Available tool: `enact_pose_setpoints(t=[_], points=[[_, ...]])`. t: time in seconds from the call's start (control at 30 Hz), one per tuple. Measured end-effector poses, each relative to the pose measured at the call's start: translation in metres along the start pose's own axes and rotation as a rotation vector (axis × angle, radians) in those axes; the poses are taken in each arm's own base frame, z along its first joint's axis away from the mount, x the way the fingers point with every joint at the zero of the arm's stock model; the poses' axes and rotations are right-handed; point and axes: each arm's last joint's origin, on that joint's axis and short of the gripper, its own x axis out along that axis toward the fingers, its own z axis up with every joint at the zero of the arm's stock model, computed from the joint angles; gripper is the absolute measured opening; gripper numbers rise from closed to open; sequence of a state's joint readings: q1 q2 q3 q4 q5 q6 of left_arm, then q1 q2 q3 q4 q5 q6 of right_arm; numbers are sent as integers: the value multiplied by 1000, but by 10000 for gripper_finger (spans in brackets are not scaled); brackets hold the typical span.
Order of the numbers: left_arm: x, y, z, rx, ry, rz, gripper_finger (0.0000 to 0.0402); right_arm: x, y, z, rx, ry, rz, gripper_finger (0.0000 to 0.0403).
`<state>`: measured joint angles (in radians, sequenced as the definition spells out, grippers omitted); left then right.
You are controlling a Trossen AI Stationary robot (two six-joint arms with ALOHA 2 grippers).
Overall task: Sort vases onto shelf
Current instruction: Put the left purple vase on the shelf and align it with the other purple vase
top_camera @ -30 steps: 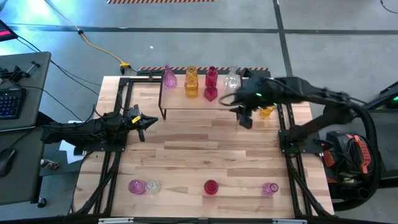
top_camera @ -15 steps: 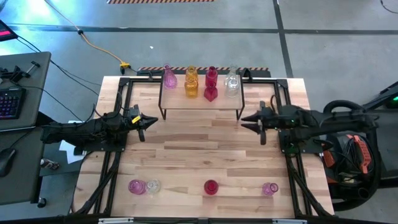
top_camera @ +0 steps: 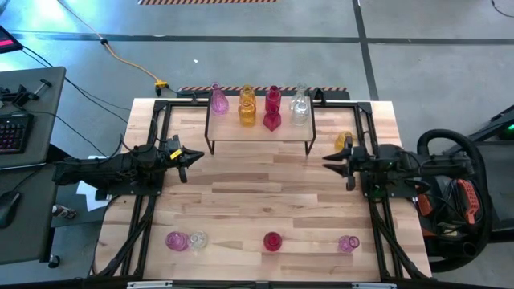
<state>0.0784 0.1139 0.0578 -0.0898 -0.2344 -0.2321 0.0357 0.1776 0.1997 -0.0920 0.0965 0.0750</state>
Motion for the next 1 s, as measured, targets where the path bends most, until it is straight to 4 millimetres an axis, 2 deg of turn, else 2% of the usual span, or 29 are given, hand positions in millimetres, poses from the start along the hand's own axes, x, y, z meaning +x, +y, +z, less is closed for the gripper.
enact_pose_setpoints(t=[0.2, 0.5, 0.7, 1.0], points=[[0, 0, 0, 0, 0, 0, 3, -6, -2, -15, -1, -38, 5, 99], [0, 0, 0, 0, 0, 0, 3, -4, -3, -36, 20, 1, 8, 99], [0, 0, 0, 0, 0, 0, 3, -4, -4, -37, 105, 1, -18, 99], [0, 0, 0, 0, 0, 0, 3, -4, -4, -37, 102, 3, -24, 99]])
